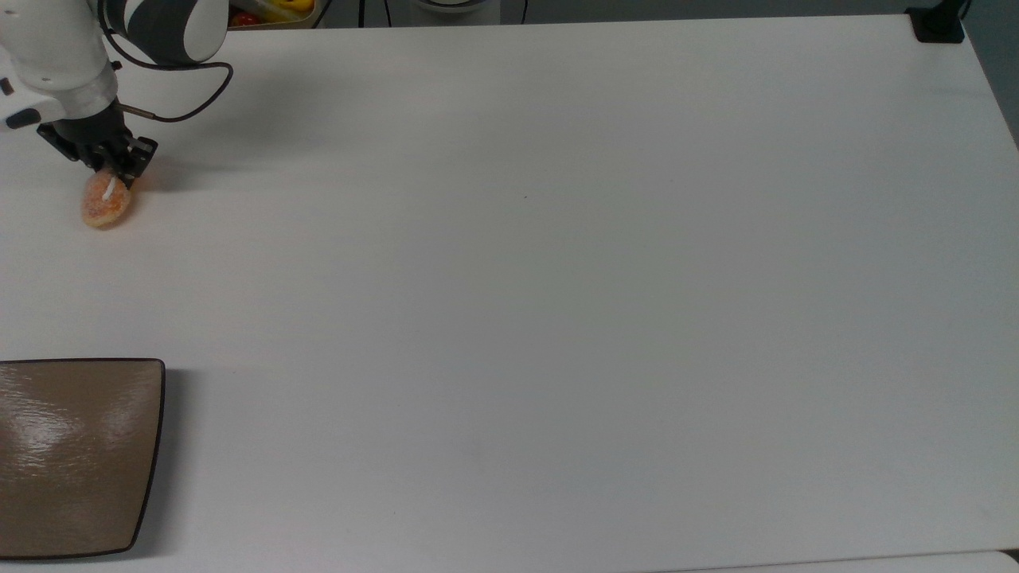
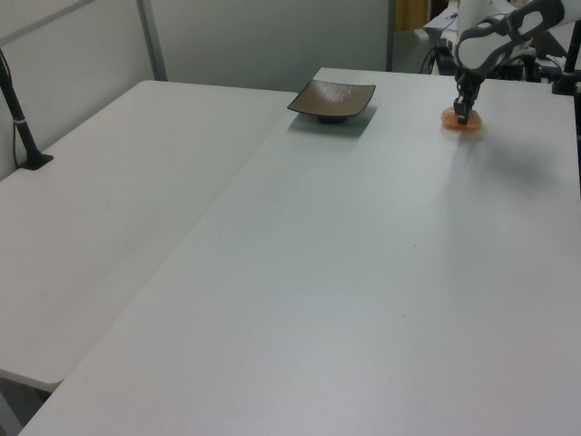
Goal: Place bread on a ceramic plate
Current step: 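Lower the gripper and close it around the bread roll, then lift the bread roll and carry it over the brown square plate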
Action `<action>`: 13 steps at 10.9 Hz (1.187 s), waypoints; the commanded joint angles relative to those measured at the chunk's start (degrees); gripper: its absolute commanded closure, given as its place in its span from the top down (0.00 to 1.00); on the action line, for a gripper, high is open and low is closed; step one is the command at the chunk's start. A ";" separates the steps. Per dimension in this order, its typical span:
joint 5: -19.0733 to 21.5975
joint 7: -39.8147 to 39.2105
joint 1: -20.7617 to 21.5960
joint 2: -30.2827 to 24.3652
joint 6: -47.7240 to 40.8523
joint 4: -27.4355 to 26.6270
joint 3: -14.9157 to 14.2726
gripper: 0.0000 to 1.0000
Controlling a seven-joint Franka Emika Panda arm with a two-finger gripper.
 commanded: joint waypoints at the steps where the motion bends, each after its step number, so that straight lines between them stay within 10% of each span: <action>1: 6.74 -0.58 0.74 -0.94 0.89 4.47 0.17 0.28; 13: 20.03 11.00 3.56 12.66 31.34 18.99 7.20 0.27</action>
